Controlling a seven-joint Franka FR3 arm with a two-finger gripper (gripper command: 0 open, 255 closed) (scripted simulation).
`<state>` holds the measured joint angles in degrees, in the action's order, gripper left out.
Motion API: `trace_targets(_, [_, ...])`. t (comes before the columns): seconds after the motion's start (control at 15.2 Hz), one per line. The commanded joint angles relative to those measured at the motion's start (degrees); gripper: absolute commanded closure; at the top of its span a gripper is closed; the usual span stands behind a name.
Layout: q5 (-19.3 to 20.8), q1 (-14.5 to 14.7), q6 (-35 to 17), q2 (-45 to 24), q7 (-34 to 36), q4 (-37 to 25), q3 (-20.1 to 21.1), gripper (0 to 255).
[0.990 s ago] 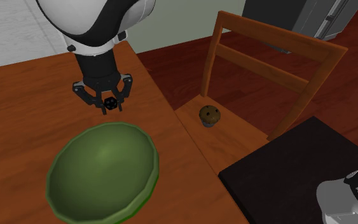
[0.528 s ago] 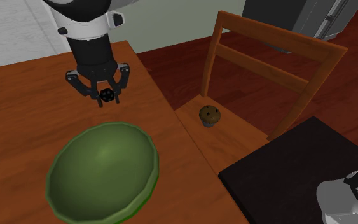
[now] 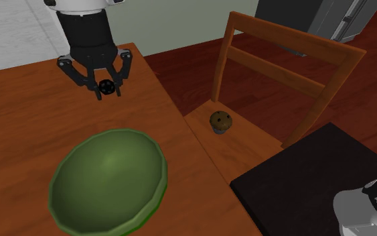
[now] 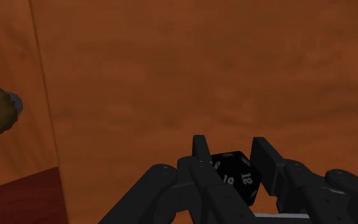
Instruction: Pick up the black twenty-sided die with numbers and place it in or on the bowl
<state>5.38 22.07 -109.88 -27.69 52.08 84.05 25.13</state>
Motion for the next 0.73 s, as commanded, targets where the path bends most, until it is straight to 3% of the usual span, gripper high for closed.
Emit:
trace_targets(0.0, [-0.09,0.05,1.48,0.17,-0.03,-1.31,0.06,255])
trace_targets(0.66, [-0.36,0.60,8.88,0.75,0.18,-8.24,0.36,255])
